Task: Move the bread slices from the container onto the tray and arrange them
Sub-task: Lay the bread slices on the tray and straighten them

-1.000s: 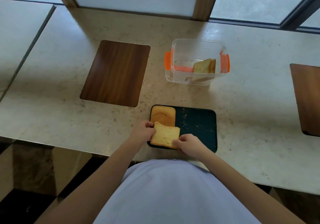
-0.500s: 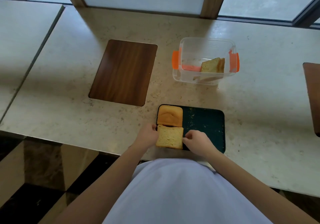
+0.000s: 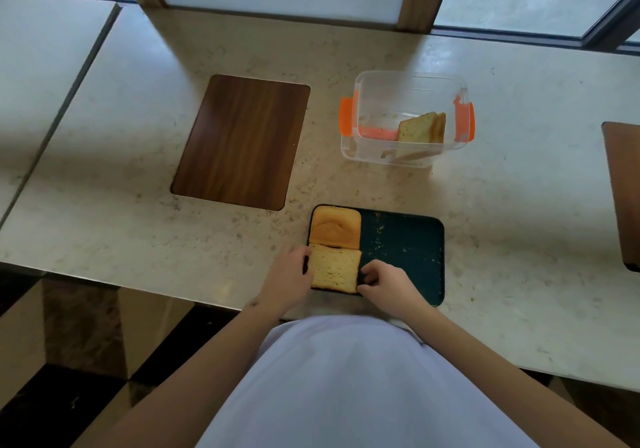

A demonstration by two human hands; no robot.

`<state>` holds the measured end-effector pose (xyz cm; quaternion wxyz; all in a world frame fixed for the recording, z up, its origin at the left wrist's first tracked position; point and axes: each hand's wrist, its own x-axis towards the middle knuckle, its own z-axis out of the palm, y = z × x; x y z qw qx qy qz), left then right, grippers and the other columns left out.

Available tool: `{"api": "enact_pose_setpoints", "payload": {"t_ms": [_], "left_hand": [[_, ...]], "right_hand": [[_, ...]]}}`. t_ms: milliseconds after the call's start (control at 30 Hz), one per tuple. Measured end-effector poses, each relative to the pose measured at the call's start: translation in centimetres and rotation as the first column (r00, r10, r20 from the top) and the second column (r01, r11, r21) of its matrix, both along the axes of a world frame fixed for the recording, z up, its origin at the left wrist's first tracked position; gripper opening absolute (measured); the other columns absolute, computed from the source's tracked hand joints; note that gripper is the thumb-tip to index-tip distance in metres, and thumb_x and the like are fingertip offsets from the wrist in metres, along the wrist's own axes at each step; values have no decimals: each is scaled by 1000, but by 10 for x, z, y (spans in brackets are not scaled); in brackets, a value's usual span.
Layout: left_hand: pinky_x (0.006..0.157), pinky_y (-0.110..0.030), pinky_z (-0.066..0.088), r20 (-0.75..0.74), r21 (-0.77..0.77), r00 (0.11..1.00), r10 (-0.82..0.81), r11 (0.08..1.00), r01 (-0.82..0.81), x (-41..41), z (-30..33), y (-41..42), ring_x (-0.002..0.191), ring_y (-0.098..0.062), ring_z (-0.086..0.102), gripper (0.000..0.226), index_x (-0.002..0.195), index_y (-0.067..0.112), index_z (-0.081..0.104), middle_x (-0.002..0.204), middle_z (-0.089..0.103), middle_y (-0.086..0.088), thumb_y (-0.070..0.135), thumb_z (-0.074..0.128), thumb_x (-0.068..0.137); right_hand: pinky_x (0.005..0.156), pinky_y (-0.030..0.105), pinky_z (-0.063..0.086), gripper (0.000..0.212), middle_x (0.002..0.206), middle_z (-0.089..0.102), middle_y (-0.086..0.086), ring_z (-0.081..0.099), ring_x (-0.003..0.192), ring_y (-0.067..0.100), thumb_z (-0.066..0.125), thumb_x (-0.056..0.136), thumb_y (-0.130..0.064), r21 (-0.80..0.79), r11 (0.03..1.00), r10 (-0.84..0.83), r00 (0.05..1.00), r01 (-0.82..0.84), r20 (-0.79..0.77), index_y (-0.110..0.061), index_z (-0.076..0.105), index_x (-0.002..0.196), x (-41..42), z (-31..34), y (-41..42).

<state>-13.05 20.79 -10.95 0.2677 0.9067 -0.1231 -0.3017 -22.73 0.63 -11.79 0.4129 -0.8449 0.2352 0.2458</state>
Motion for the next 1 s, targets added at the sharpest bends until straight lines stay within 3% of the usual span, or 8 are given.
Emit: {"api": "enact_pose_setpoints", "payload": {"t_ms": [233,367,500,567,667,833,900,1000], "left_hand": [[92,-38,52,402,117,821,-405,912,393,-9,2,0,115,-34,57,46,134,6,56,136,56,-17,4,56,88],[117,-35,23,435,158,735,-521,847,507,-11,-1,-12,150,-26,20,55,150,7,38,161,28,-12,16,51,97],[122,-38,13,265,223,800,-539,841,493,-8,-10,-16,152,-24,3,67,157,12,13,166,10,-10,27,45,100],[123,-40,14,275,227,792,-546,837,498,-4,-11,-18,152,-25,4,69,157,10,11,166,12,-11,30,45,100],[123,-41,13,279,270,755,-593,803,531,2,-13,-21,152,-25,1,66,156,8,16,166,10,-11,33,40,101],[122,-43,12,257,350,715,-650,753,558,2,-17,-26,152,-26,-2,64,157,9,16,166,4,-11,40,33,102],[122,-41,12,282,351,707,-648,756,553,2,-18,-25,152,-25,-1,64,157,10,16,166,6,-10,39,34,102],[122,-42,8,237,373,701,-672,730,573,3,-22,-22,152,-21,-8,65,158,14,8,167,-3,-6,43,29,103]], "right_hand": [[88,35,53,50,132,47,2,50,114,19,63,87,-18,-247,952,237,948,-182,213,-20,49,135,1,3,4],[98,40,49,64,148,39,6,39,131,27,65,86,-18,-428,860,400,888,-279,226,-18,40,145,9,3,4],[87,31,55,61,135,46,-2,55,112,13,63,88,-22,-88,992,109,966,-90,235,-23,38,143,16,0,7],[88,30,54,56,127,51,-9,54,107,5,63,86,-25,87,994,-78,970,60,231,-30,41,138,19,1,7],[90,25,50,56,126,54,-12,54,112,4,63,86,-25,149,985,-119,971,89,209,-29,43,138,21,0,4],[96,31,49,59,142,48,1,50,123,19,59,89,-23,-185,970,201,945,-155,260,-20,40,144,22,5,2],[104,37,43,63,154,38,1,37,137,23,57,89,-18,-354,898,373,878,-261,301,-19,36,149,24,6,4],[116,43,28,70,164,22,1,18,149,20,57,92,-21,-456,767,572,803,-451,167,-19,26,155,28,4,6]]}}
